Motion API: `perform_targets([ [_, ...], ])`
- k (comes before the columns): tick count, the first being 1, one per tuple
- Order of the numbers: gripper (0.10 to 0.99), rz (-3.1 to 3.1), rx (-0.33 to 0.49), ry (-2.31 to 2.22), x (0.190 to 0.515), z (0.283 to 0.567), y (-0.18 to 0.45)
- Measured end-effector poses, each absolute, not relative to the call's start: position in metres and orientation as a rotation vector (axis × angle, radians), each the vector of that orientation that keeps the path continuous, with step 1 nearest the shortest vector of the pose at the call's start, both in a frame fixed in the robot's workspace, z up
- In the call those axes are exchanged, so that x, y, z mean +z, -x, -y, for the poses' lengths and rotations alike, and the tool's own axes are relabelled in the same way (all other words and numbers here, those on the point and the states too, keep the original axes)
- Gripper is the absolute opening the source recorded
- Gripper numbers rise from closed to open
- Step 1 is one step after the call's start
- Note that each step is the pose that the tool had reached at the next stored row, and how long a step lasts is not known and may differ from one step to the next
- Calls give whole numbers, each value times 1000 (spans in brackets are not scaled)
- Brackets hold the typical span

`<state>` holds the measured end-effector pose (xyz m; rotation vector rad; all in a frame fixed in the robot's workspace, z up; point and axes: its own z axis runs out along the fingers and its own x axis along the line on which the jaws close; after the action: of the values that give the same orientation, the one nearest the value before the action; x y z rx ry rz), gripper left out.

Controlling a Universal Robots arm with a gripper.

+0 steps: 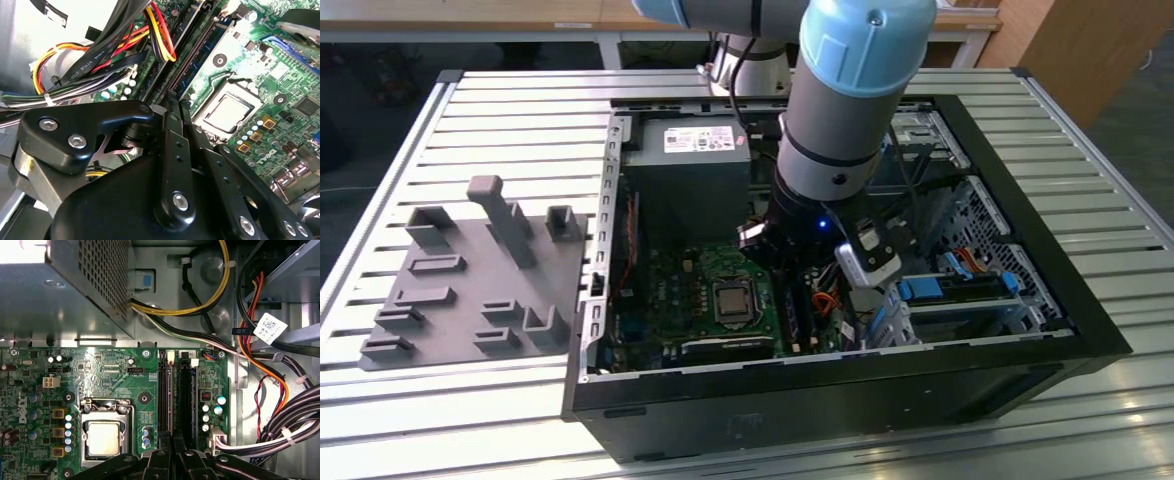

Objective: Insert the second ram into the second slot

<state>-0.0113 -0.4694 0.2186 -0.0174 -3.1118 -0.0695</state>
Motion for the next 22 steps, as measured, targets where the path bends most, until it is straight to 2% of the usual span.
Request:
perform_targets([
  [22, 133, 3112, -63, 23, 219, 469, 11],
])
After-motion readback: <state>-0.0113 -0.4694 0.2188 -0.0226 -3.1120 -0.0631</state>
